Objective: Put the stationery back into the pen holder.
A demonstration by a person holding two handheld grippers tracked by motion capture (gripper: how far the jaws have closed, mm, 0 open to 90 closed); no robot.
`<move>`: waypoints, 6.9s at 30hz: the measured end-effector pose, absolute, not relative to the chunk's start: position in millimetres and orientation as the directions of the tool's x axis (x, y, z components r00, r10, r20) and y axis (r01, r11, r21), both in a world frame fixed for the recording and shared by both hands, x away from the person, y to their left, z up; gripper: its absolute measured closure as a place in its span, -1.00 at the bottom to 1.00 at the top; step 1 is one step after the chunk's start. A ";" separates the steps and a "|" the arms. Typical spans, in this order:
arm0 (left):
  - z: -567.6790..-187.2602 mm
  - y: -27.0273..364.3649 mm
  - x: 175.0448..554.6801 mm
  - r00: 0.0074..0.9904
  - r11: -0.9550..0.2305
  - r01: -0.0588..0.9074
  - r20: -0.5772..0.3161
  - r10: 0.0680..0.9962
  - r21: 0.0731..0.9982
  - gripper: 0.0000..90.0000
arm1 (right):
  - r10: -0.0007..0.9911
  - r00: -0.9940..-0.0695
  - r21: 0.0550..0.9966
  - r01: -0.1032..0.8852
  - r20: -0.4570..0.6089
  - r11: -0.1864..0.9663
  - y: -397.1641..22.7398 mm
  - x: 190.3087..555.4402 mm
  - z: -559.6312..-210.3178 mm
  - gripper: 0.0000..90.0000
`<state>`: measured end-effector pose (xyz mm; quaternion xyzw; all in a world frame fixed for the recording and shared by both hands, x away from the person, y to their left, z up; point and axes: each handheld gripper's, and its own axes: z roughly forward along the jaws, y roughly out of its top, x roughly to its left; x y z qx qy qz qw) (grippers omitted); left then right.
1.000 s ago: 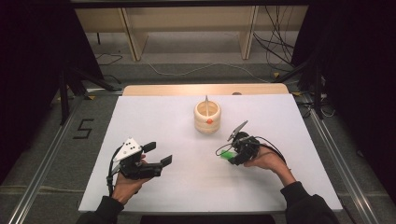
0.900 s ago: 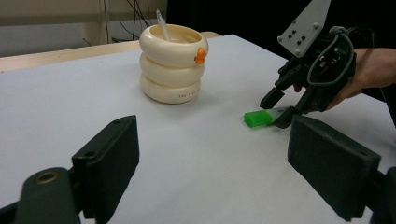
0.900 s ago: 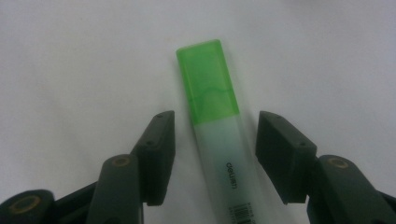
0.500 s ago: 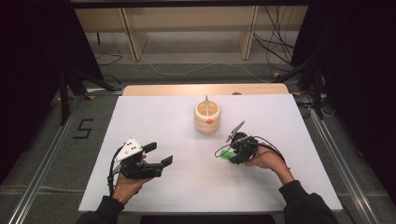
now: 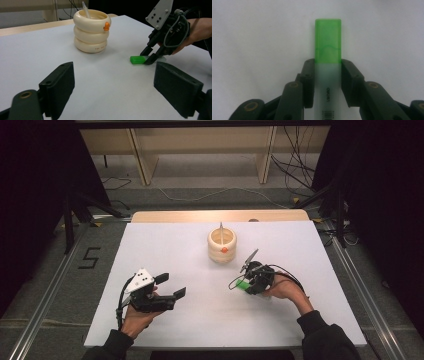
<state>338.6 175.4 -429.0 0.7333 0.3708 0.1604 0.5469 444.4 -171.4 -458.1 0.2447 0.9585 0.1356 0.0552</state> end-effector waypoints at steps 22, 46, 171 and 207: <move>-429.4 177.2 338.7 0.666 -0.118 0.370 -0.175 0.725 0.921 -0.62 | 0.535 -0.845 0.550 0.455 0.018 0.700 -190.9 442.8 -428.5 0.49; -429.6 178.4 338.5 0.654 -0.102 0.363 -0.175 0.736 0.926 -0.62 | 0.718 -0.695 0.860 0.378 0.019 0.343 -194.4 434.2 -404.3 0.49; -428.1 181.7 337.2 0.654 -0.069 0.349 -0.191 0.732 0.935 -0.62 | 0.827 -0.561 0.902 0.374 0.035 0.216 -98.9 535.3 -390.8 0.48; -428.8 181.7 337.3 0.651 -0.064 0.355 -0.197 0.733 0.933 -0.63 | 0.808 -0.582 0.885 0.420 0.092 0.202 -132.2 518.0 -395.3 0.07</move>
